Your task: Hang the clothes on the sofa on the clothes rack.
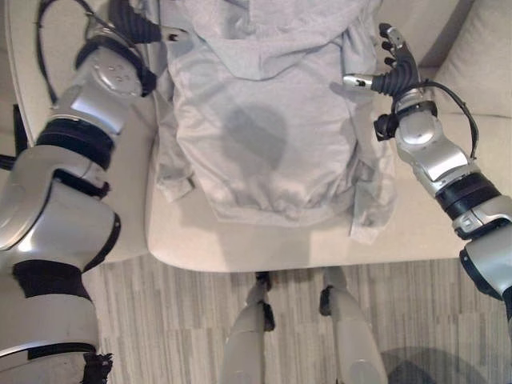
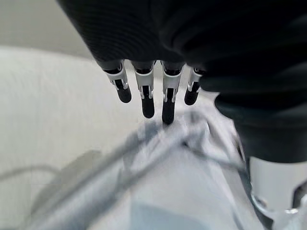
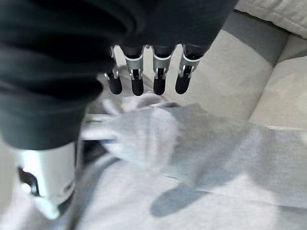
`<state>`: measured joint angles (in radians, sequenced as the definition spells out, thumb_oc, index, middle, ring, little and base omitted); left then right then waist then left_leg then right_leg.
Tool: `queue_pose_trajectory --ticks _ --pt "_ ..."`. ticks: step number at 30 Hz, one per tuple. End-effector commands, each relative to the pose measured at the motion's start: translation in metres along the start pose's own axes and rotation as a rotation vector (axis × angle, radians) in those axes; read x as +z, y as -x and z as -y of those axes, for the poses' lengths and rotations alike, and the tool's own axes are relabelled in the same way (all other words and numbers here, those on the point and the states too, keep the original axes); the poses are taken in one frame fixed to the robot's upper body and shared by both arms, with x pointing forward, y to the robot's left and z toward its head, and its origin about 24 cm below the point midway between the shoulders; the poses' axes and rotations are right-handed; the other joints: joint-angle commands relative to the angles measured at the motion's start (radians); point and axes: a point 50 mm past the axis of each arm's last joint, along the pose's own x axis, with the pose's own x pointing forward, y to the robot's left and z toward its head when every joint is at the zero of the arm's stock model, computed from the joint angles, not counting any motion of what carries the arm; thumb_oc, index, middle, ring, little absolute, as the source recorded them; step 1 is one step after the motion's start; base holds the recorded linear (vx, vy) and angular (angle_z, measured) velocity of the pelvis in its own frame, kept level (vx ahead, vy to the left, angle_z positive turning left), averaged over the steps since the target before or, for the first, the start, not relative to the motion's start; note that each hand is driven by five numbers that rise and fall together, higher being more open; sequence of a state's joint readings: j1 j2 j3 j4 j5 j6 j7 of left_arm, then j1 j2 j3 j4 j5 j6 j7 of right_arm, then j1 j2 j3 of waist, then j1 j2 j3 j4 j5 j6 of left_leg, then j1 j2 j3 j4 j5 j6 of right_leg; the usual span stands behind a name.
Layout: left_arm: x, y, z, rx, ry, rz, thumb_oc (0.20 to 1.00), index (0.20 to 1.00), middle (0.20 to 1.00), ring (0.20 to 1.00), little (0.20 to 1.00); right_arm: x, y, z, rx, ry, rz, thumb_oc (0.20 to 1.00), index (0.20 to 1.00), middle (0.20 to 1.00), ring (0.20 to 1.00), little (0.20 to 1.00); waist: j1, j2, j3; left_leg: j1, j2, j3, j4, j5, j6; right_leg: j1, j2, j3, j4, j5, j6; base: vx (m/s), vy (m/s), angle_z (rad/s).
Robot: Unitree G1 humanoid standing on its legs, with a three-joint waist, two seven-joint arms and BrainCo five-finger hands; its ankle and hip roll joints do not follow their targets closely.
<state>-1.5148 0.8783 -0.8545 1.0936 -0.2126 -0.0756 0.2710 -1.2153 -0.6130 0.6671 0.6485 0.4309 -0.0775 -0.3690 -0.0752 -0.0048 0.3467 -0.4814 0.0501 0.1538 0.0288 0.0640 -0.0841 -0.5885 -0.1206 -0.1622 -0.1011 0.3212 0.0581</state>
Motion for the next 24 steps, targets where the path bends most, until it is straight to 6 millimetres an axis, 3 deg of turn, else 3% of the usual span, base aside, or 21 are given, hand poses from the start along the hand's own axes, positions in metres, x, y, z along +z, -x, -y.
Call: queue_pose_trajectory --ticks 1,2,4,5,7,8,10,13,24 --pt "0.013 -0.006 -0.029 0.124 -0.038 0.05 1.0 1.0 1.0 1.0 1.0 0.022 -0.006 0.021 -0.08 -0.003 0.124 1.0 1.0 1.0 1.0 1.0 0.024 0.017 -0.011 0.07 0.011 -0.058 -0.031 0.014 -0.045 0.109 -0.043 -0.05 0.04 -0.108 0.204 -0.06 -0.126 -0.08" --pt "0.017 -0.007 -0.033 0.133 -0.036 0.071 1.0 1.0 1.0 1.0 1.0 0.025 -0.007 0.023 -0.088 -0.002 0.132 1.0 1.0 1.0 1.0 1.0 0.027 0.003 0.007 0.025 0.007 -0.08 0.078 -0.026 -0.038 0.104 -0.057 -0.049 0.077 -0.117 0.204 -0.09 -0.093 -0.07" --pt "0.016 -0.006 -0.035 0.135 -0.036 0.073 1.0 1.0 1.0 1.0 1.0 0.023 -0.007 0.025 -0.095 0.006 0.127 1.0 1.0 1.0 1.0 1.0 0.027 -0.005 0.02 -0.021 0.014 -0.102 0.155 -0.033 -0.044 0.101 -0.062 -0.053 0.096 -0.126 0.204 -0.03 -0.033 0.0" --pt "0.016 -0.005 -0.036 0.151 0.0 0.083 1.0 1.0 1.0 1.0 1.0 0.024 -0.008 0.035 -0.13 0.012 0.128 1.0 1.0 1.0 1.0 1.0 0.047 0.0 0.044 -0.087 0.025 -0.147 0.124 0.029 -0.073 0.119 -0.056 -0.052 0.085 -0.142 0.204 0.08 0.088 -0.02" --pt "0.003 0.0 -0.033 0.148 0.025 0.057 1.0 1.0 1.0 1.0 1.0 0.015 -0.004 0.045 -0.155 0.044 0.098 1.0 1.0 1.0 1.0 1.0 0.081 0.021 0.048 -0.102 0.023 -0.178 -0.008 0.062 -0.076 0.145 -0.046 -0.049 0.095 -0.167 0.204 0.14 0.245 0.02" --pt "0.008 0.002 -0.03 0.16 0.036 0.092 1.0 1.0 1.0 1.0 1.0 0.016 -0.003 0.046 -0.152 0.058 0.107 1.0 1.0 1.0 1.0 1.0 0.101 0.04 0.046 -0.097 0.016 -0.204 -0.036 0.088 -0.078 0.151 -0.045 -0.032 0.106 -0.168 0.204 0.09 0.224 -0.09" --pt "0.009 0.004 -0.028 0.182 0.048 0.103 1.0 1.0 1.0 1.0 1.0 0.01 -0.001 0.047 -0.165 0.047 0.089 1.0 1.0 1.0 1.0 1.0 0.111 0.048 0.036 -0.094 0.011 -0.208 -0.037 0.097 -0.082 0.151 -0.057 -0.032 0.103 -0.159 0.204 0.05 0.213 -0.54" --pt "0.031 0.007 -0.015 0.167 0.099 0.199 1.0 1.0 1.0 1.0 1.0 0.002 0.001 0.051 -0.217 0.01 0.048 1.0 1.0 1.0 1.0 1.0 0.137 0.035 0.017 -0.063 -0.018 -0.168 -0.042 0.097 -0.077 0.136 -0.085 -0.034 0.073 -0.119 0.204 0.04 0.215 -0.64" --pt "0.03 -0.003 -0.021 0.171 0.027 0.14 1.0 1.0 1.0 1.0 1.0 0.014 -0.01 0.033 -0.158 0.01 0.052 1.0 1.0 1.0 1.0 1.0 0.15 0.018 0.011 -0.035 -0.023 -0.148 -0.079 0.097 -0.061 0.116 -0.093 -0.044 0.016 -0.069 0.204 0.01 0.051 0.05"
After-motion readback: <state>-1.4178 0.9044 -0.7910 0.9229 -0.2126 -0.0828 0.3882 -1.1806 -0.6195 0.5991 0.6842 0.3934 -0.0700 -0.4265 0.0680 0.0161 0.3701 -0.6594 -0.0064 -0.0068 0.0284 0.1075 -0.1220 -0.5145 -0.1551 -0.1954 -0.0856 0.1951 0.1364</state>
